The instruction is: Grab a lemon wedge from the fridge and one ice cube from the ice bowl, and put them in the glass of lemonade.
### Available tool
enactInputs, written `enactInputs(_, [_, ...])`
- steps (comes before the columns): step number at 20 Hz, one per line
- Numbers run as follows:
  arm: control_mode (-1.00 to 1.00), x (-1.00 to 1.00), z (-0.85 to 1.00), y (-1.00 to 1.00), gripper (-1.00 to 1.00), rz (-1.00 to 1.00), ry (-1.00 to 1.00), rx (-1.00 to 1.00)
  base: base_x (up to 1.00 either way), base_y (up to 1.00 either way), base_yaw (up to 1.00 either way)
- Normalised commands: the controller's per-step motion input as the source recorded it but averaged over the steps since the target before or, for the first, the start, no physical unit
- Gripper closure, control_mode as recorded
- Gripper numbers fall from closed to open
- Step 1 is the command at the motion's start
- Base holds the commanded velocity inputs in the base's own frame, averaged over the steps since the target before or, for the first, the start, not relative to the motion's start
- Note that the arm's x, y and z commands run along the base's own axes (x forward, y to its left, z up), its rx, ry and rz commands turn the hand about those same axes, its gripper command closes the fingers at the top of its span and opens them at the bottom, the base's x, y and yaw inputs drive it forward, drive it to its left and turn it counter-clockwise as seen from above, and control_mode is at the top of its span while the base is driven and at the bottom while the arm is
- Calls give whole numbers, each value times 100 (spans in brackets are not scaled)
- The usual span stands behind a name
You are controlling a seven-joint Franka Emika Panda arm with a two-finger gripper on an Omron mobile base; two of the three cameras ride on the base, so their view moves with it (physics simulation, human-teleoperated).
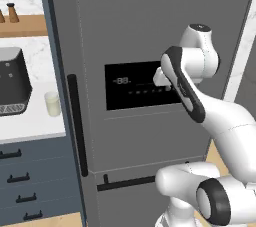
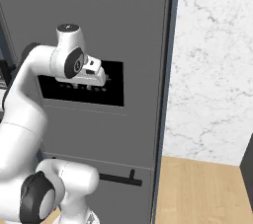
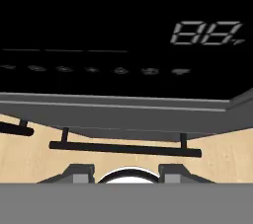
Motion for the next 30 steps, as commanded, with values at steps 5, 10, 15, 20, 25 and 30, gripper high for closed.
enactInputs(5, [-100, -48, 0, 2, -100, 0, -6, 0, 0, 0, 0])
enactInputs(10, [-100, -75, 0, 1, -100, 0, -3, 3, 0, 0, 0])
enactInputs(15, [-100, -62, -7, 10, -100, 0, -2, 0, 0, 0, 0])
enactInputs(20, [100, 0, 0, 0, -100, 0, 0, 0, -41, 94, 0])
enactInputs(25, [100, 0, 0, 0, -100, 0, 0, 0, 9, 100, 1])
enactInputs(30, [100, 0, 0, 0, -100, 0, 0, 0, 41, 100, 3])
